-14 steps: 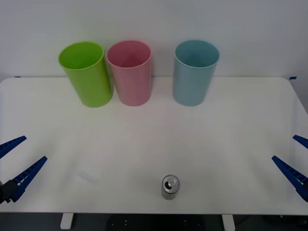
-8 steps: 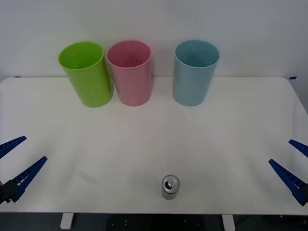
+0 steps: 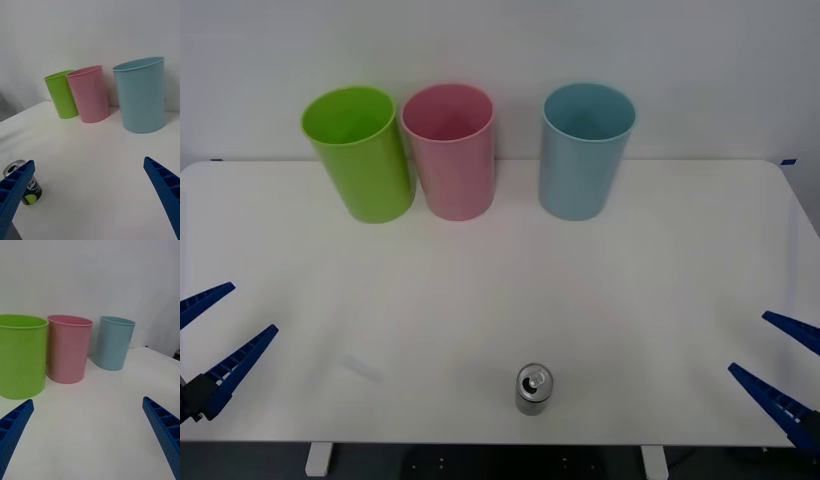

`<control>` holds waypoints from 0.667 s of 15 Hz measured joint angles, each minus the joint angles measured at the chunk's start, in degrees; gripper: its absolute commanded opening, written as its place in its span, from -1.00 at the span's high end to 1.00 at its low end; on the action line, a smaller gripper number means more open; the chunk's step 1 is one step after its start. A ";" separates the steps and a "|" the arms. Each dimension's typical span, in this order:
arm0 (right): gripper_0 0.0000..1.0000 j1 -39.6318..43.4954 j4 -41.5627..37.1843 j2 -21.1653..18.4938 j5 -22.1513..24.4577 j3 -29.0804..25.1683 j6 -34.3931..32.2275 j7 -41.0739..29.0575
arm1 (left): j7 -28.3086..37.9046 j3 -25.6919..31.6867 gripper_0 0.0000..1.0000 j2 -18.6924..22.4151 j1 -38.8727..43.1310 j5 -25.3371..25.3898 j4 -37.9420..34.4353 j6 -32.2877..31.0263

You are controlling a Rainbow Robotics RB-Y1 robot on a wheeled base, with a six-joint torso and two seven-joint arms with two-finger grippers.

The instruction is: Grasp the object on the table and drop it into the matching bin: aluminum can to the light blue bin, PET bottle to the pink bin.

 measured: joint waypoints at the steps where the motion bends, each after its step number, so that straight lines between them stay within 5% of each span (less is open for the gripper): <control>1: -1.00 0.24 0.00 -0.61 0.00 0.50 -0.60 0.33 | 0.00 0.00 -1.00 0.00 0.00 0.00 0.00 0.00; 10: -1.00 0.81 1.17 -5.65 0.12 7.74 -2.33 10.66 | 0.00 0.00 -1.00 0.00 0.00 0.00 0.00 0.00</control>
